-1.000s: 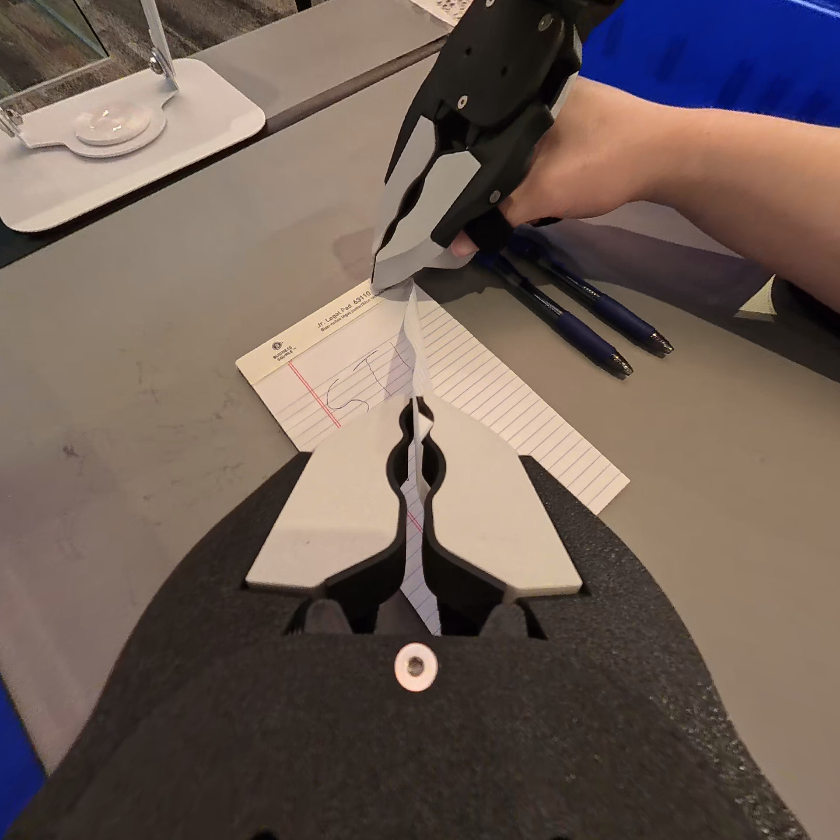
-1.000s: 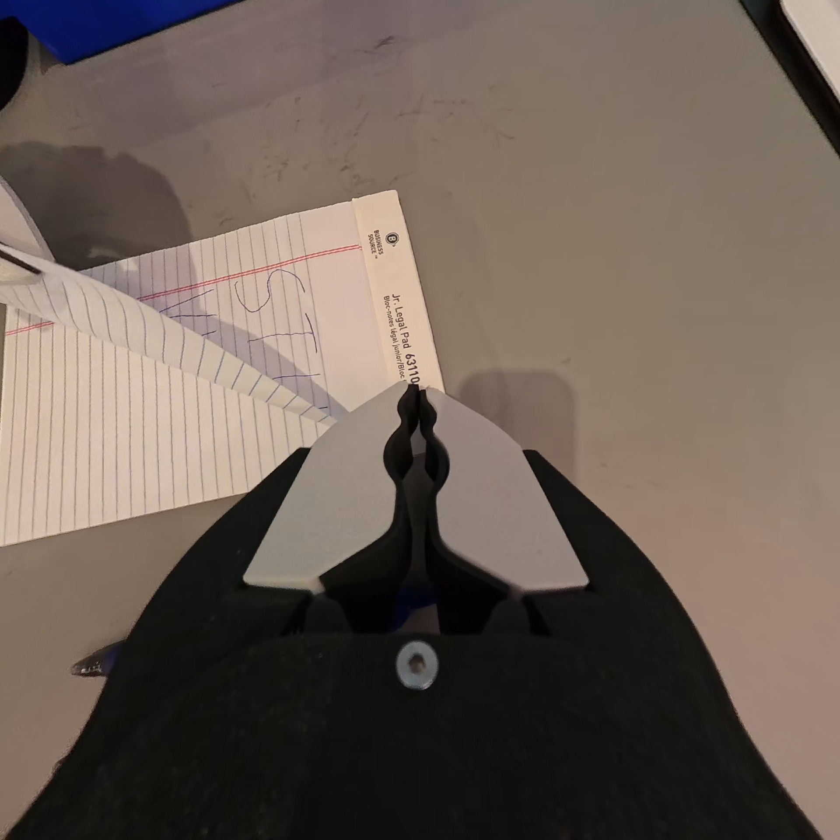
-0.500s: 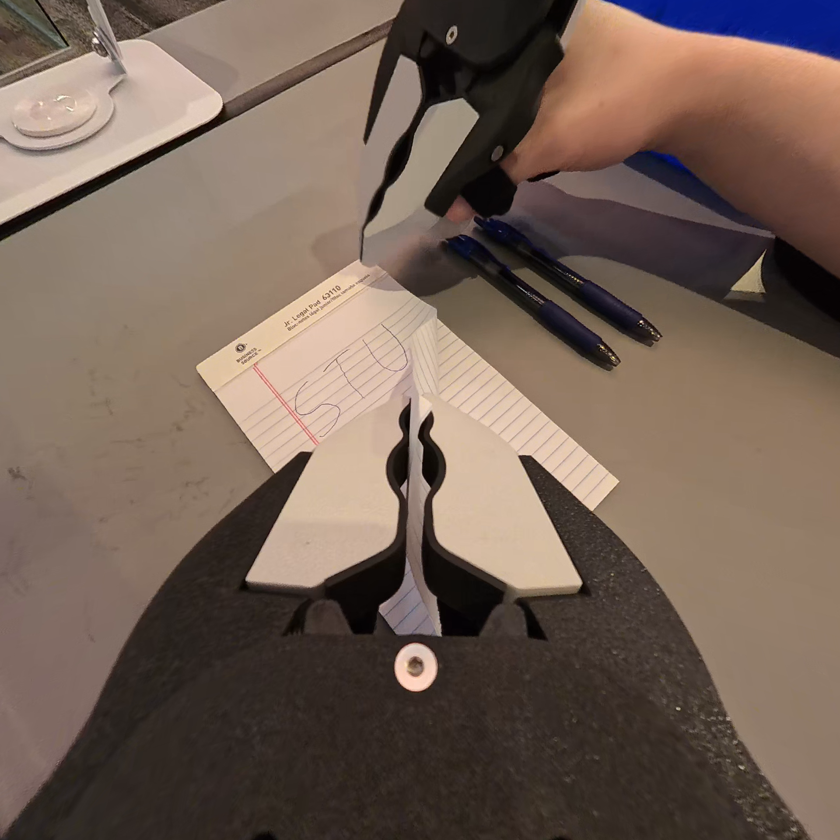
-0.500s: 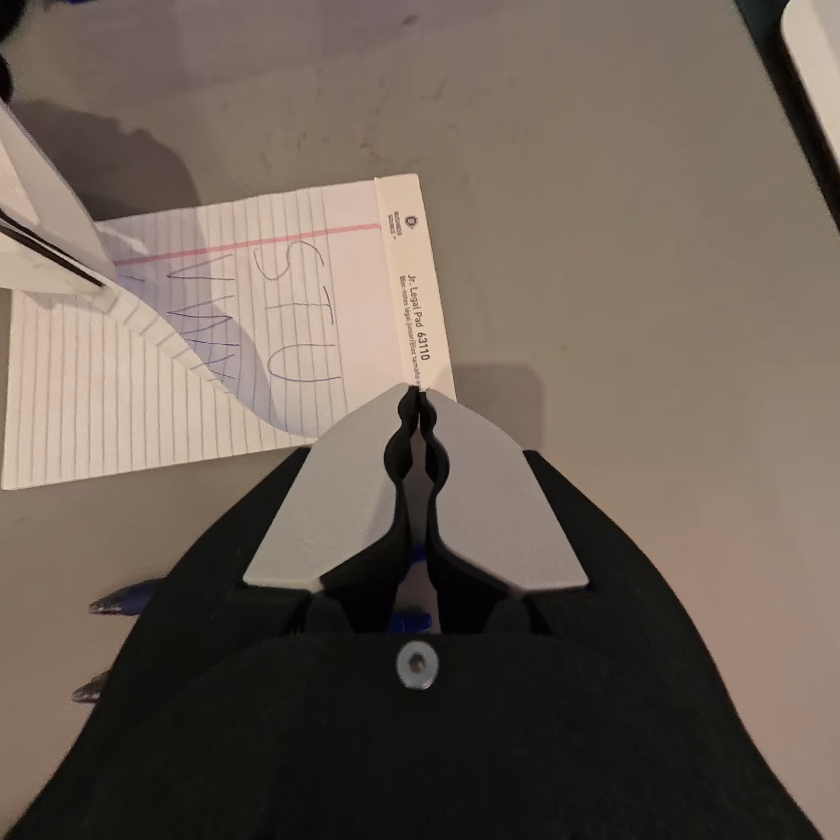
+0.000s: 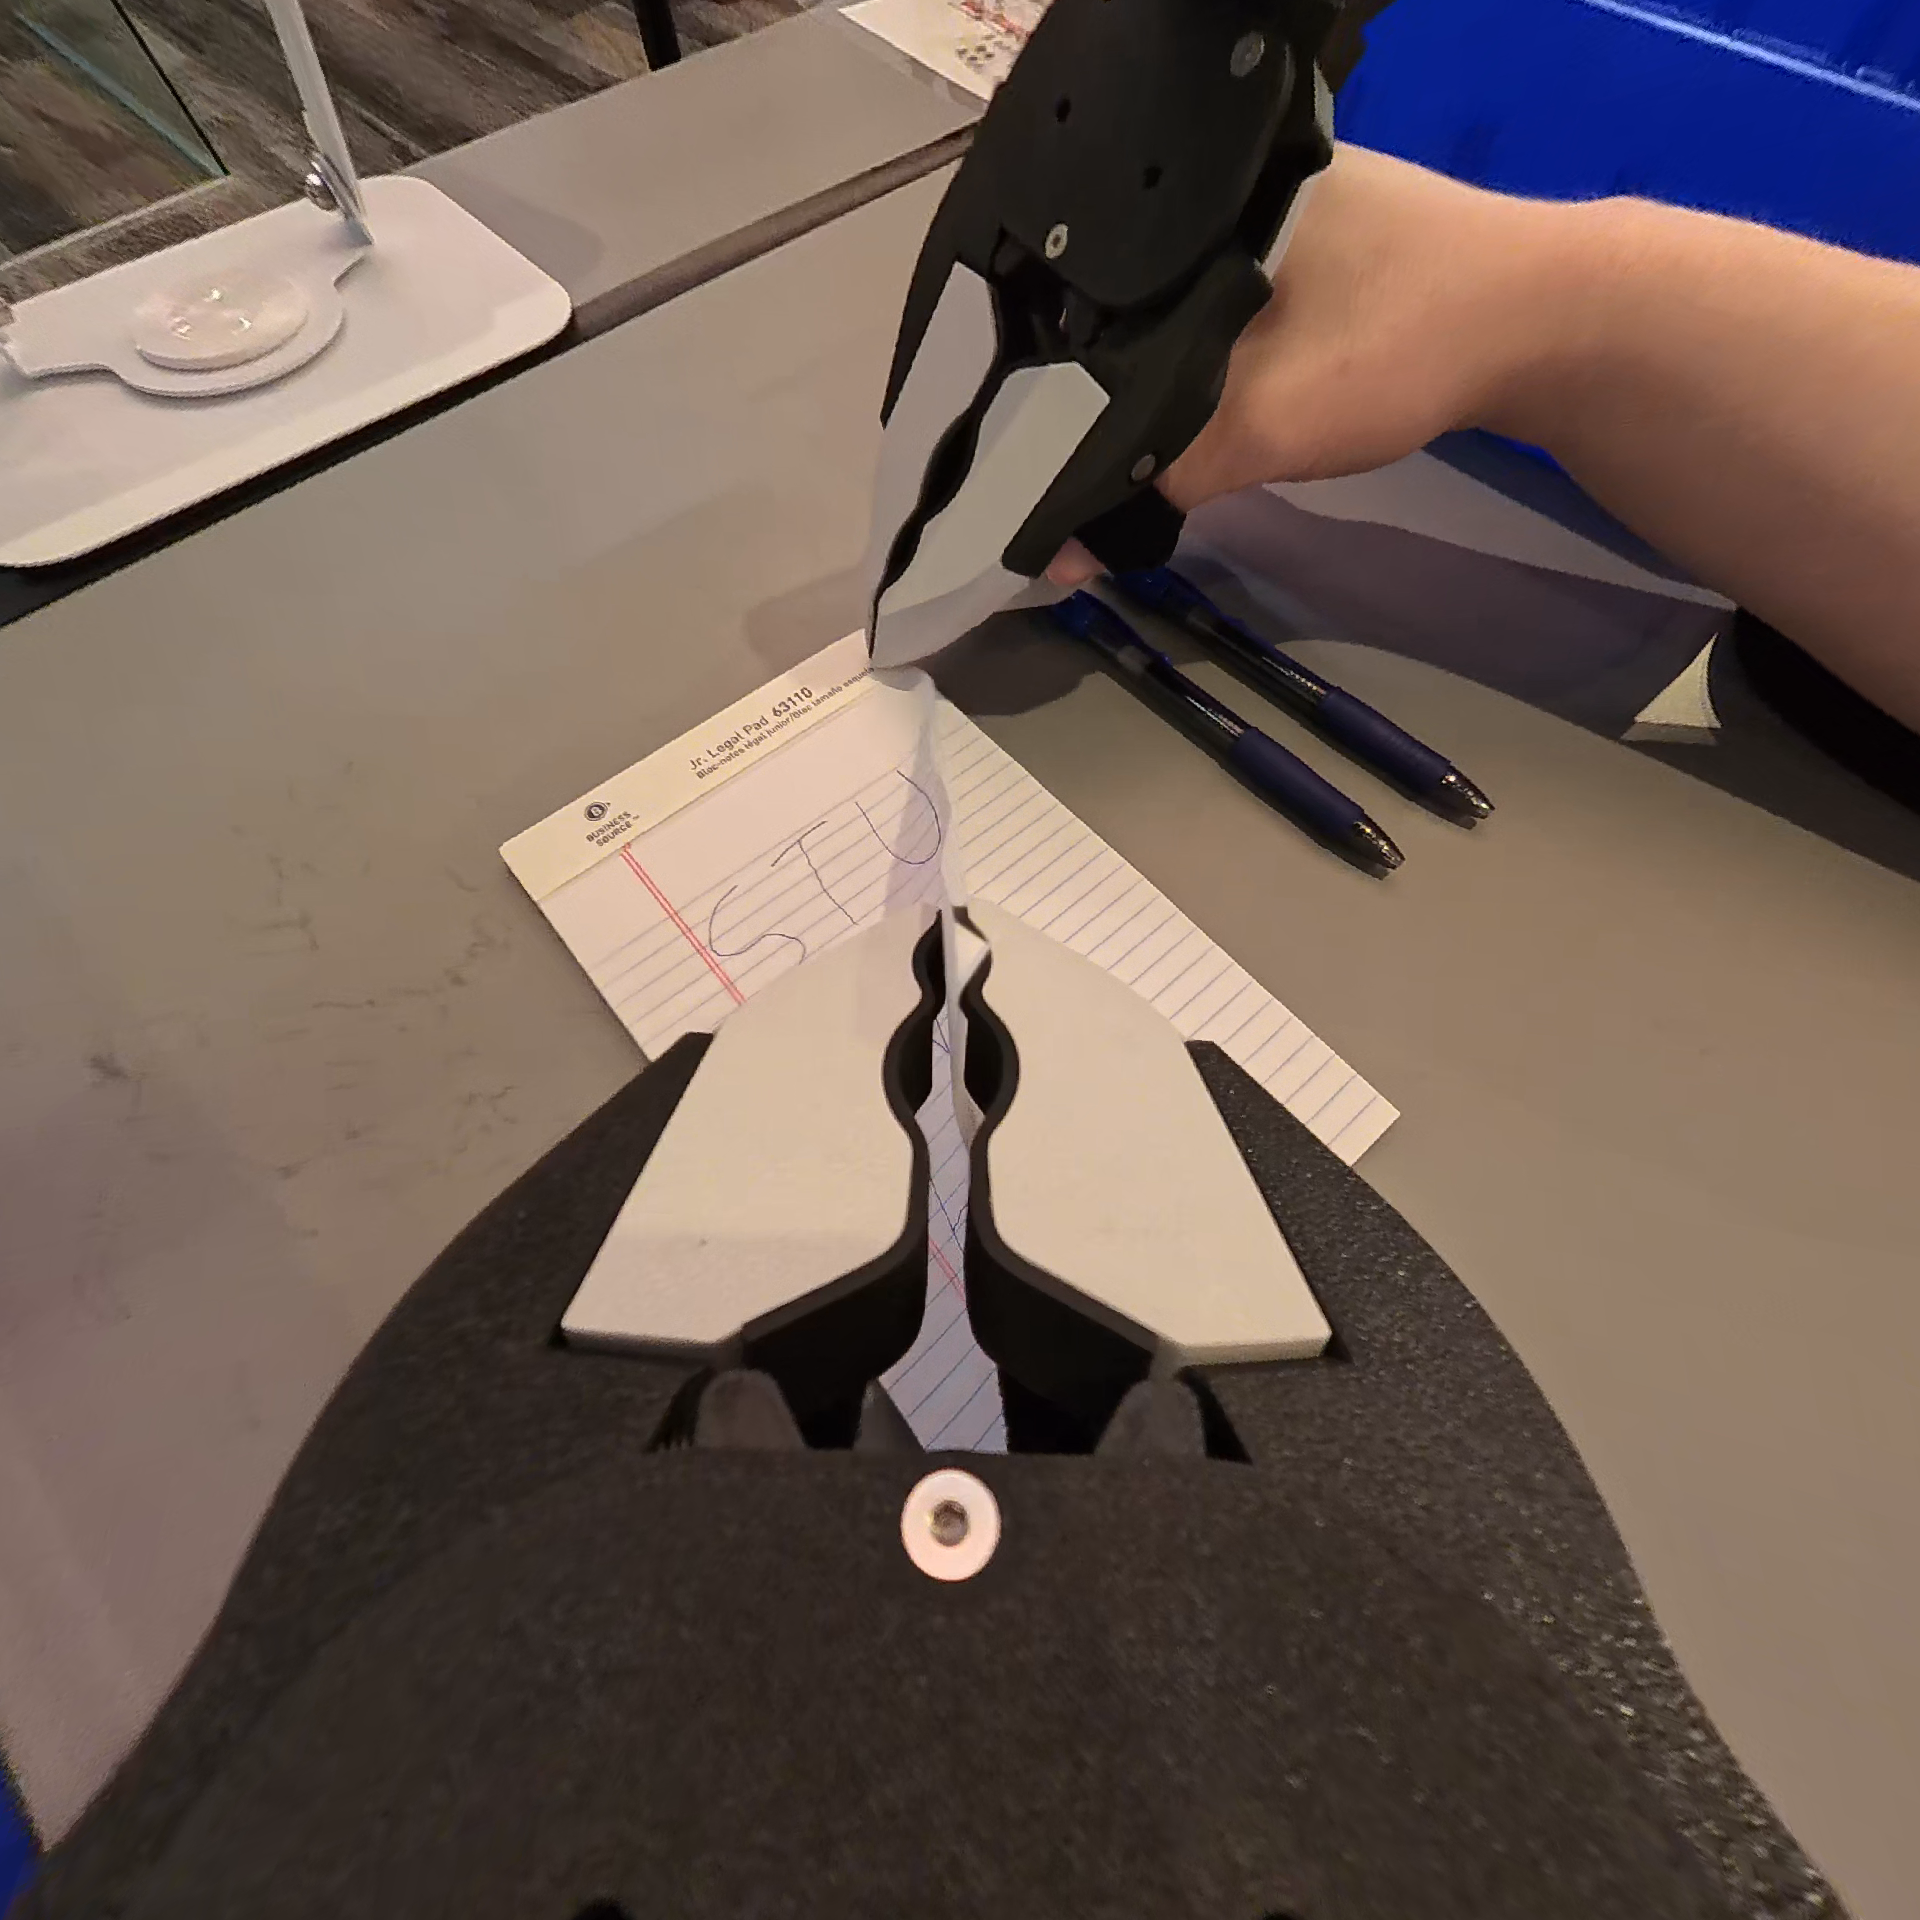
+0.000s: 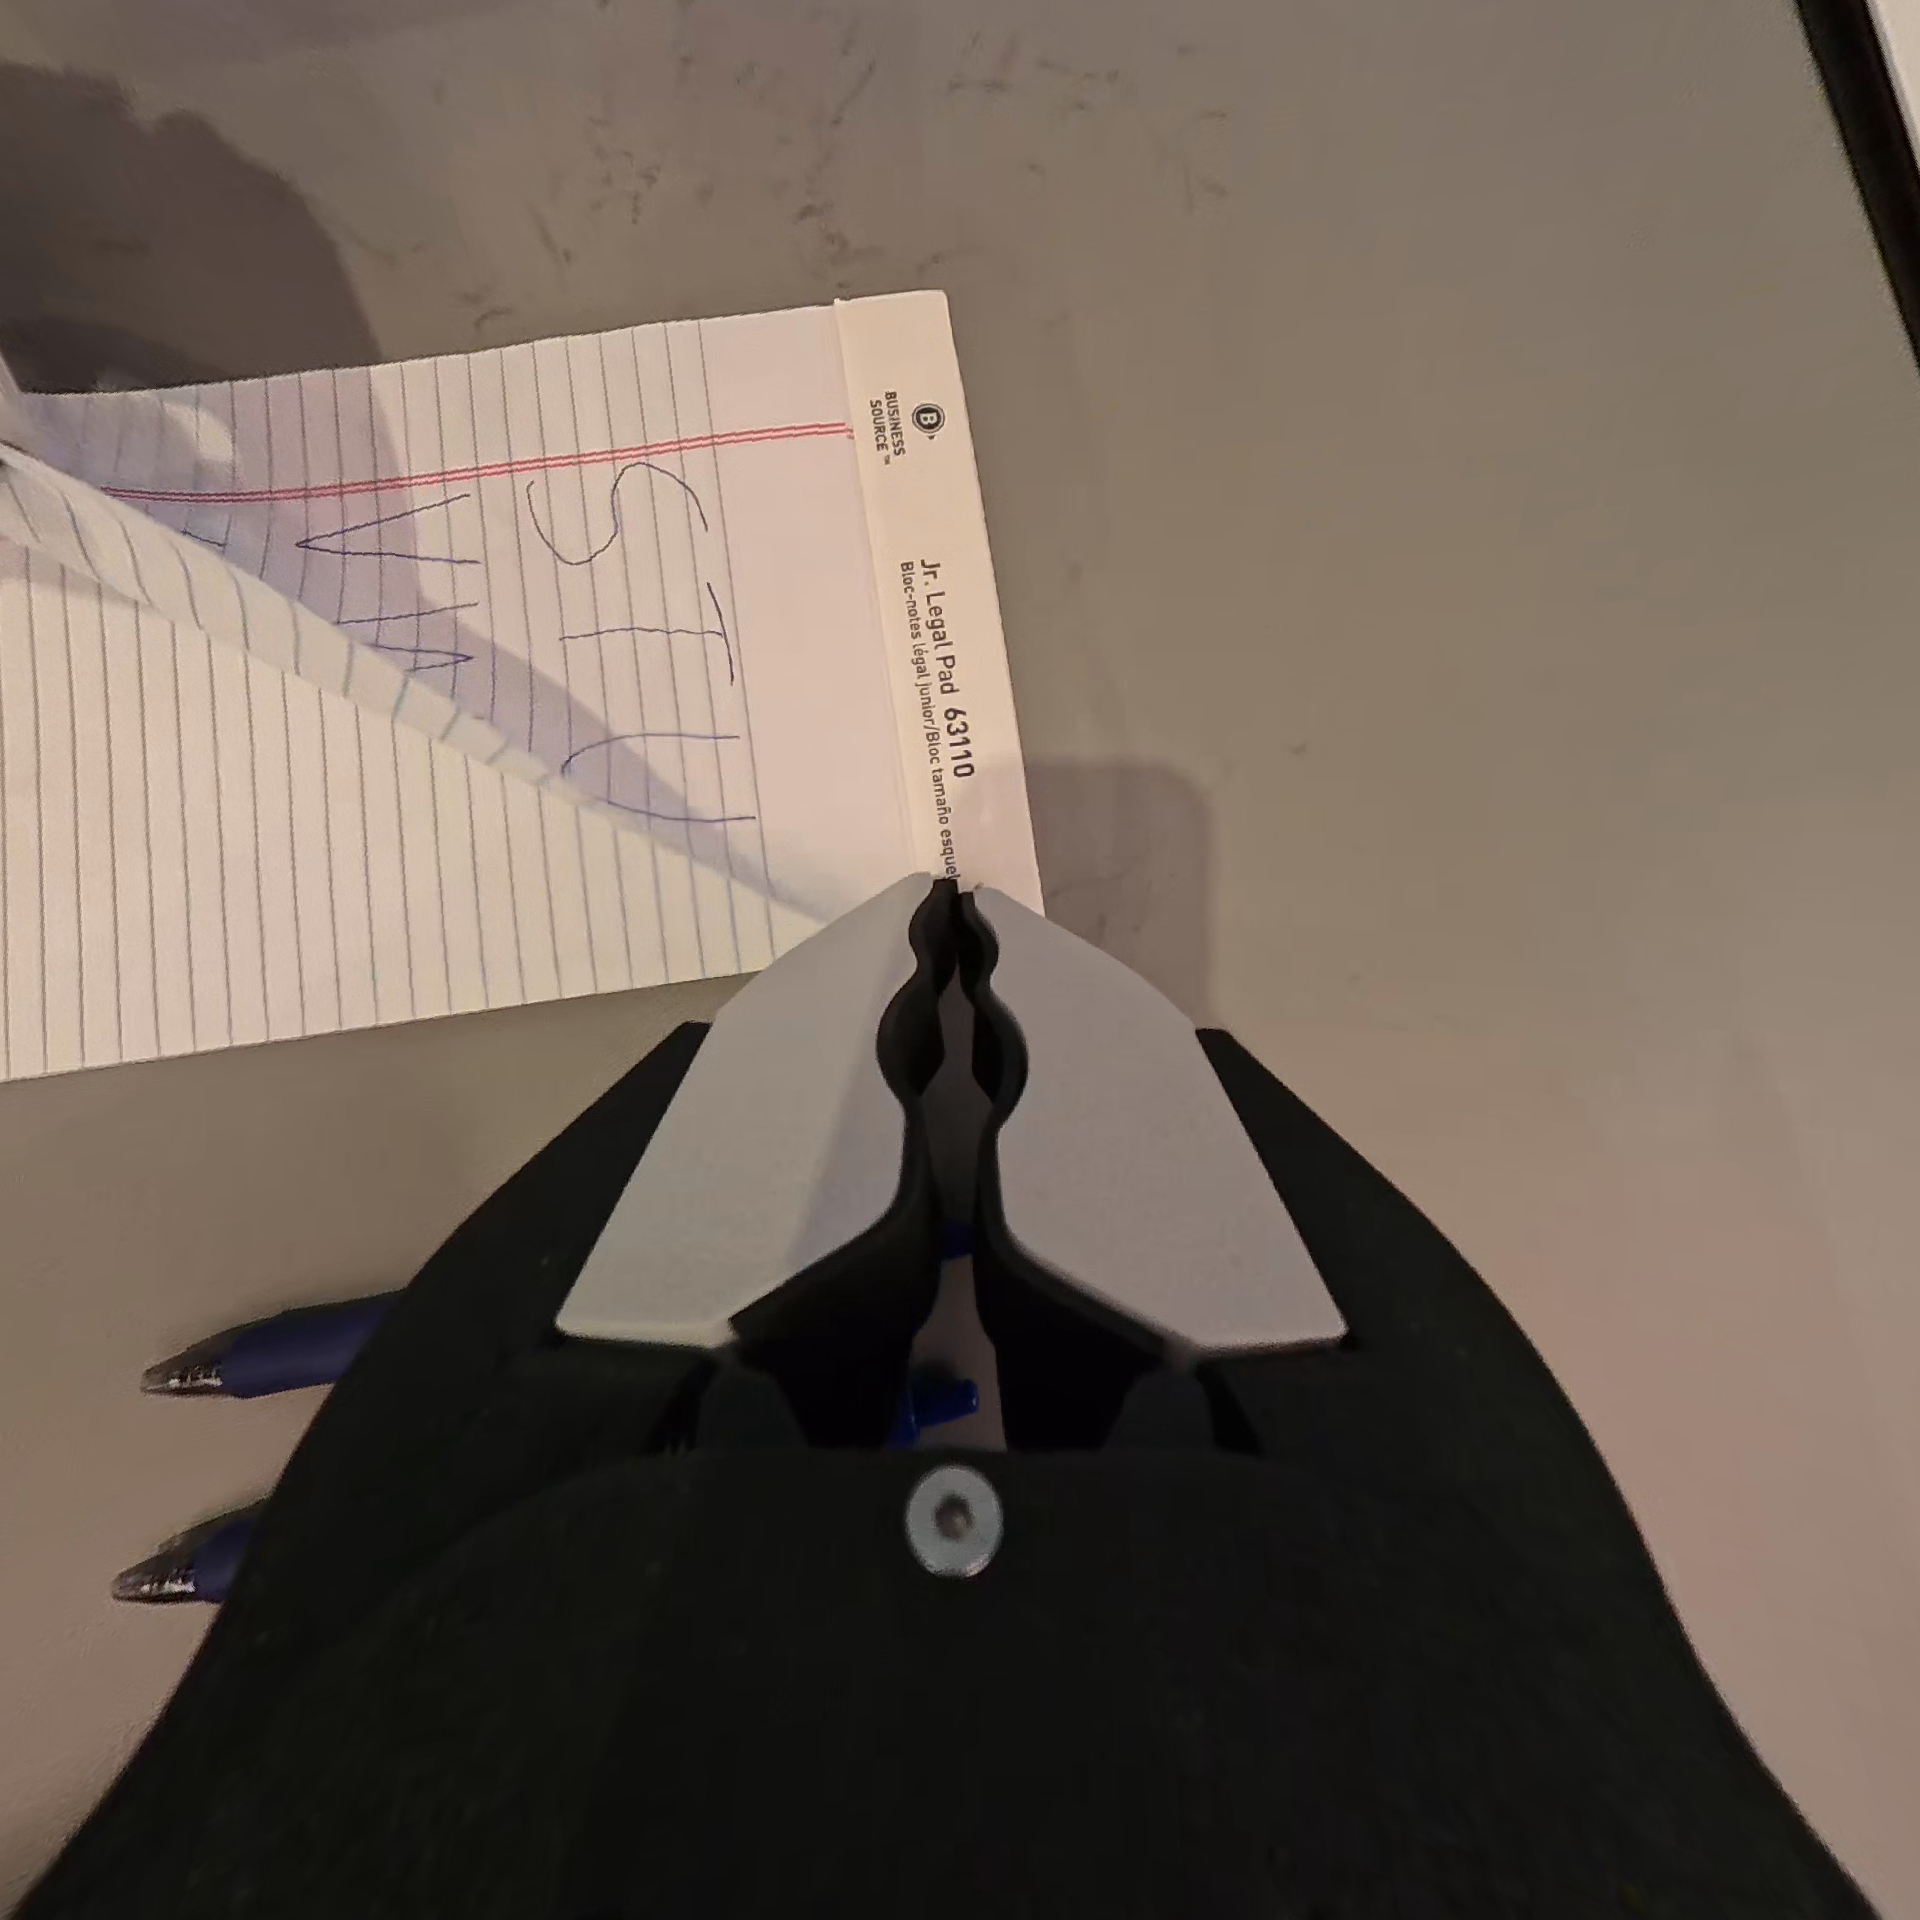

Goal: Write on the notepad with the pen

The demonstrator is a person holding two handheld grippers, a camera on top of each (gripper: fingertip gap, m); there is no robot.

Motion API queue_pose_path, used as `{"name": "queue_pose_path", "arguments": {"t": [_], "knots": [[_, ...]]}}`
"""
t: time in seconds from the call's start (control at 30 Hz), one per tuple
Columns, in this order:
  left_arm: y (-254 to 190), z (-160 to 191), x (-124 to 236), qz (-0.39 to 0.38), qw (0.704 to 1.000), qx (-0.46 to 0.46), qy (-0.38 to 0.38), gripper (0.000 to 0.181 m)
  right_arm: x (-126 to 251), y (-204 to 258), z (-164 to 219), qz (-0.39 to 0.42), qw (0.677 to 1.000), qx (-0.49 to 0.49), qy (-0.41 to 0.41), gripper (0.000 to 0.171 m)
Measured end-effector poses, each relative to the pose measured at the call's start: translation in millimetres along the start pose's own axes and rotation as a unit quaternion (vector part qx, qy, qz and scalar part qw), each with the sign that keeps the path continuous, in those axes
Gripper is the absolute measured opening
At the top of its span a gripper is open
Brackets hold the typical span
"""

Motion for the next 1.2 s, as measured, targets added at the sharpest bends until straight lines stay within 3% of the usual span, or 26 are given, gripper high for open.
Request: {"name": "queue_pose_path", "arguments": {"t": [1.2], "knots": [[14.6,11.1,2.1,0.017,0.999,0.028,0.027,0.000,1.0,-1.5,3.0,-0.010,1.000,0.008,-0.015,0.001]]}}
Point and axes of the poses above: each gripper's, where its closed fingertips meet, x back along the fingers, z out of its underside, y = z × x across the jaws, the point moved 10 cm from there along x, back along the fingers, and after that the axes turned 8 degrees about -z, right-handed, at the moved point
